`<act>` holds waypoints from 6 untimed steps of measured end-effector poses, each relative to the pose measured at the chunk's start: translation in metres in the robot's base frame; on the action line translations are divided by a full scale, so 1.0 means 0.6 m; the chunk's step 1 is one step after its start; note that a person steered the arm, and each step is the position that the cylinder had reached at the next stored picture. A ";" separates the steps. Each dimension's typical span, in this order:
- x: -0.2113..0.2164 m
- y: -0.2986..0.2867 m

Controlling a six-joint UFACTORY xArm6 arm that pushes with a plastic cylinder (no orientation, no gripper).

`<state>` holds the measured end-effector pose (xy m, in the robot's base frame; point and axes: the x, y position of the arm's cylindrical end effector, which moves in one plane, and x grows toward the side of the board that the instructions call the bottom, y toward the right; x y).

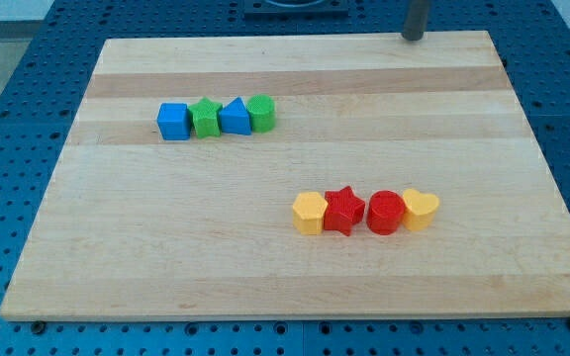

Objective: Point your arm at the bottom right

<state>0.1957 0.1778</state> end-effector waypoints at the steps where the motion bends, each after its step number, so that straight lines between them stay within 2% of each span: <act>1: -0.001 0.000; 2: 0.009 0.000; 4: 0.269 0.115; 6: 0.503 0.144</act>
